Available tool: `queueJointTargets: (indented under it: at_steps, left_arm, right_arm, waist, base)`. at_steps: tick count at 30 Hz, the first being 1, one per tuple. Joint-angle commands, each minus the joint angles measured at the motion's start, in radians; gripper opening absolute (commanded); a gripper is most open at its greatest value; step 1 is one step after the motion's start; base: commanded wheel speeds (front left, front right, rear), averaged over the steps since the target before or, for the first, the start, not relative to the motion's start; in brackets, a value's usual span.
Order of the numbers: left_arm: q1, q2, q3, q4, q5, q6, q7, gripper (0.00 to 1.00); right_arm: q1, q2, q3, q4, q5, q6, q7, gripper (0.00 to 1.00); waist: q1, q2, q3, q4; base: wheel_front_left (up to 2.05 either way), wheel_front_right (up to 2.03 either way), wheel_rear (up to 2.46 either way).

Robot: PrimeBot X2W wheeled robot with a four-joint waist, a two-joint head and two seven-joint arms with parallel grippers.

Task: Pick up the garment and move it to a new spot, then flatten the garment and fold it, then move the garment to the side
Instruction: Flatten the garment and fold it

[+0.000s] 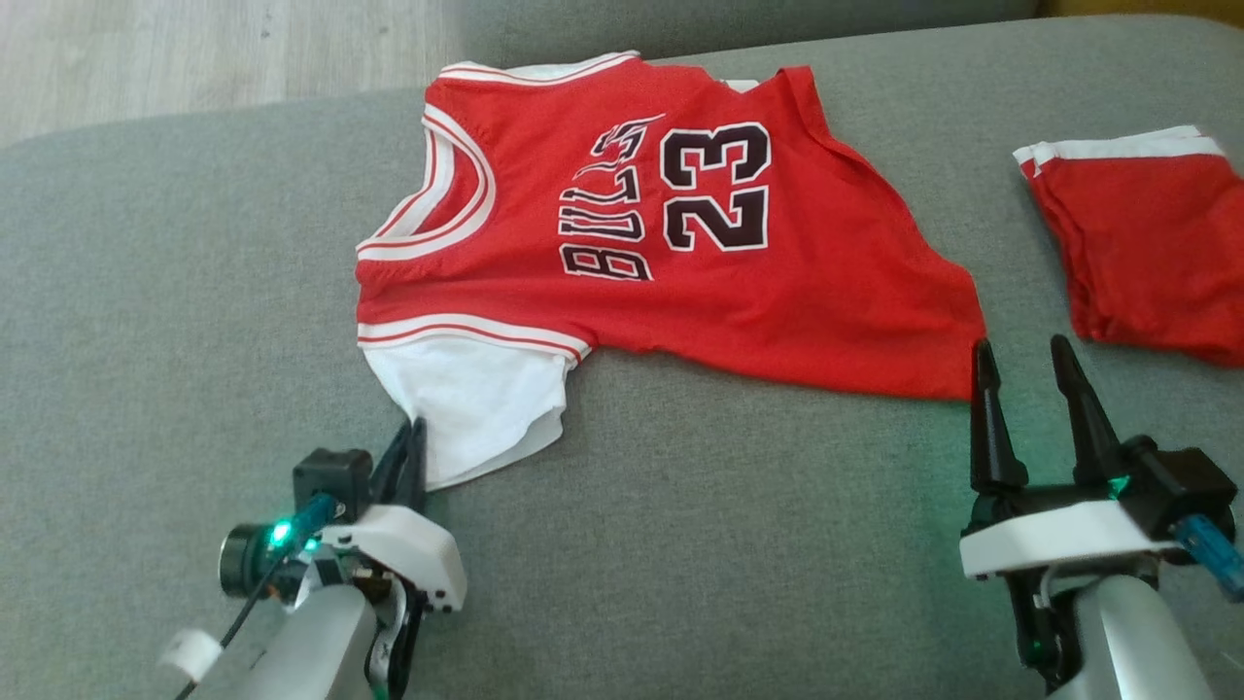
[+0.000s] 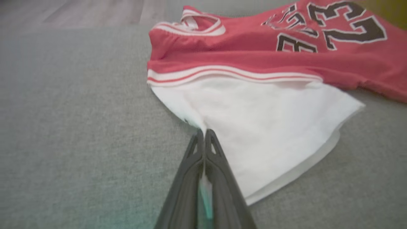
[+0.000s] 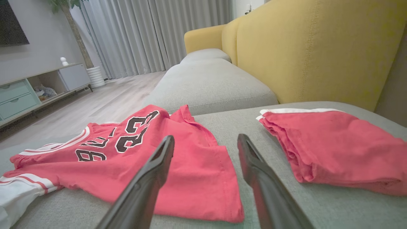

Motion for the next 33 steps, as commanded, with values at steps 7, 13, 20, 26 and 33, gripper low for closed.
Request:
queueJointTargets:
  at_steps: [7,13,20,26,33]
  left_arm:
    - [-0.032,0.026,0.078,-0.128,0.004,0.024,-0.144,0.00]
    - [-0.007,0.025,0.092,-0.203,0.026,0.029,-0.163,0.00]
    - [0.016,0.019,0.092,-0.247,0.044,0.024,-0.165,0.00]
    - [0.020,0.014,0.091,-0.272,0.063,0.017,-0.166,0.00]
    - [0.019,0.008,0.093,-0.284,0.077,0.011,-0.166,0.00]
  right_arm:
    - [-0.016,-0.005,-0.044,0.073,-0.026,-0.001,-0.009,1.00]
    - [-0.044,-0.005,-0.080,0.191,-0.015,-0.001,-0.009,1.00]
    - [-0.127,-0.005,-0.078,0.357,0.034,-0.001,0.004,1.00]
    - [-0.211,-0.005,-0.069,0.512,0.067,-0.001,0.010,1.00]
    - [-0.292,-0.005,-0.051,0.666,0.082,-0.001,-0.001,1.00]
  waist:
    - [-0.0001,0.0000,-0.027,0.009]
    - [-0.0001,0.0000,-0.042,0.022]
    - [-0.0001,0.0000,-0.038,0.035]
    - [-0.0001,0.0000,-0.022,0.047]
    - [-0.0001,0.0000,-0.004,0.055]
  base:
    - [0.00,0.00,0.00]
    - [0.00,0.00,0.00]
    - [0.00,0.00,0.00]
    - [0.00,0.00,0.00]
    - [0.00,0.00,0.00]
